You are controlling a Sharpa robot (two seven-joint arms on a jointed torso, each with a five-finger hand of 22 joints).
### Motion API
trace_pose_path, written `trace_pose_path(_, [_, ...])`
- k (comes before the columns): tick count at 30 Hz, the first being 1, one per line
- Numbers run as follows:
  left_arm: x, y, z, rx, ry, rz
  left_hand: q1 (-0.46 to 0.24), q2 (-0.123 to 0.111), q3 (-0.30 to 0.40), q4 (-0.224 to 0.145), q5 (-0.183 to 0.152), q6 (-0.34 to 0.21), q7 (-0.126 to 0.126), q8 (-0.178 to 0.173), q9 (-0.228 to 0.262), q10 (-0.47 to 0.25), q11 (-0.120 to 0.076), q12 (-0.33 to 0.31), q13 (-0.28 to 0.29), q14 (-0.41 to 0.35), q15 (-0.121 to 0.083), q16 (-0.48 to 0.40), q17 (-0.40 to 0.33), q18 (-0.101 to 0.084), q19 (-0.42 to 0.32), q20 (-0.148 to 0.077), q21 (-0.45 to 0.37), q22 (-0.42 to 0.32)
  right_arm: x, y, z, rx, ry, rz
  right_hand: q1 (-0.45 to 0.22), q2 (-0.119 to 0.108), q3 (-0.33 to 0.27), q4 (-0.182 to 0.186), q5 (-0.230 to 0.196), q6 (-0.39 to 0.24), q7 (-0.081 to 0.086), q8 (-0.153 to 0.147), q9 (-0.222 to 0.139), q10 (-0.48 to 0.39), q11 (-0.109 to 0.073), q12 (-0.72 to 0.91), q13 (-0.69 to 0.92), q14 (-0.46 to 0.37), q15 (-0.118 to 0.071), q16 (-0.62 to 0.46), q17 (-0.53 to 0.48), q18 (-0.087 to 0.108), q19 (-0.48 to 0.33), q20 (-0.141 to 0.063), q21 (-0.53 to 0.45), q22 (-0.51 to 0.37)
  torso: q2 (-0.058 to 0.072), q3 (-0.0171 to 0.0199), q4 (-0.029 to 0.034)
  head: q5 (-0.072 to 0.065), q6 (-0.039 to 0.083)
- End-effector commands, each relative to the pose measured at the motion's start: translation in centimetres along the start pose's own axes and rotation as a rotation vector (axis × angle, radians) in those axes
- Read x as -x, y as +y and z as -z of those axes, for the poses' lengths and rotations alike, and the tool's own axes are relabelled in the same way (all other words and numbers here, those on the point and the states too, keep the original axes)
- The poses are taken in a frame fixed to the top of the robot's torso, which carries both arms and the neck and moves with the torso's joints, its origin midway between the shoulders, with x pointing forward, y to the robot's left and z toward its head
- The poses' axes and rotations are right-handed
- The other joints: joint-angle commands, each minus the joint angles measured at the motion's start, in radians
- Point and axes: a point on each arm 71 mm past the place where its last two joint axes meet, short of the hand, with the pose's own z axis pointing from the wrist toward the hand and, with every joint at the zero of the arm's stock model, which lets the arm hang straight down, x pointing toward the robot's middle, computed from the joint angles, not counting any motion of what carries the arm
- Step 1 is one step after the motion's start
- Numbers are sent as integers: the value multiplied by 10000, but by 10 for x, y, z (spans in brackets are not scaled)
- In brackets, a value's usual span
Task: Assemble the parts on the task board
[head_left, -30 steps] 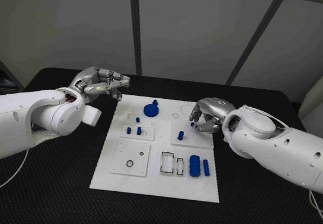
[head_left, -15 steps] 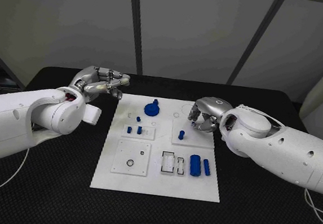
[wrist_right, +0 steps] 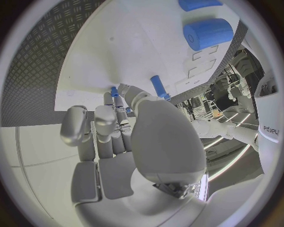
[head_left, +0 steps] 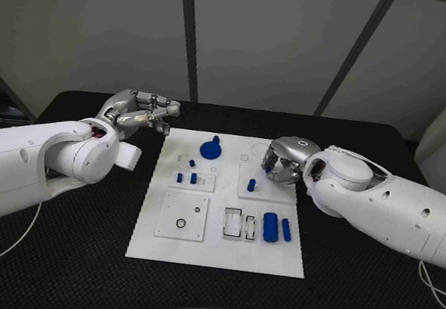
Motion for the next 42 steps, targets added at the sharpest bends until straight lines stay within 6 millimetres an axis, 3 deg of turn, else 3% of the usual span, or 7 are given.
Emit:
trace_pose_path(1, [0,-3,0,-279,32,70,-42,-25,86,3,41,-24,86,4,-10,-40,42,19,-10,-61,23,-57,-10,-115,-57,3,-33,-11,-3,-1,0,-105,341,167,11,120,82,-15,-48,64,14,25,11,75,18,40,9,285,35,61,23,-88,70,15,57,26,-2,5,-11,-12,-7])
trace_pose_path(11, [0,-3,-1,-253,67,83,-40,-30,119,-16,48,-39,93,-2,-14,-56,48,19,-13,-59,25,-61,-14,-115,-54,4,-37,-11,-5,-1,0,-146,315,254,61,193,264,-153,-56,223,-39,70,31,254,-34,85,35,264,0,319,212,-129,154,-5,265,266,6,6,-9,-35,-21])
trace_pose_path(15, [0,-2,-1,-247,59,80,-40,-30,119,-16,48,-39,93,-2,-14,-56,48,19,-13,-59,25,-61,-14,-115,-54,4,-37,-11,-4,1,-1,-140,121,225,141,405,425,-279,-488,552,-151,217,90,599,-150,212,107,292,-87,598,451,-195,332,-65,538,588,-3,0,-12,-48,-26])
trace_pose_path(22, [0,-2,0,-237,64,82,-40,-30,119,-16,48,-39,93,-2,-14,-56,48,19,-13,-59,25,-61,-14,-115,-54,4,-37,-11,-2,1,1,-283,-406,350,180,668,584,-441,-809,926,-291,395,188,1008,-305,338,221,292,-203,779,543,-274,542,-173,842,951,-7,-5,-8,-66,-30])
trace_pose_path(26, [0,-2,0,-233,52,77,-38,-26,153,-32,51,-48,100,-5,-16,-67,52,21,-16,-56,28,-65,-18,-115,-51,6,-40,-10,0,1,2,-381,-728,403,101,698,607,-489,-1097,986,-324,420,221,1082,-339,312,258,284,-232,846,553,-297,593,-209,931,1058,-11,-2,-8,-75,-29])
trace_pose_path(42, [1,-2,-1,-285,78,86,-58,-55,324,-131,50,-155,165,-49,-35,-177,104,23,-35,-81,62,-102,-42,-121,-58,22,-63,-1,11,0,17,-153,-1965,105,42,660,642,-545,-1209,916,-300,365,218,1006,-313,210,261,275,-220,907,565,-309,608,-213,976,1111,-31,-4,-21,-86,5])
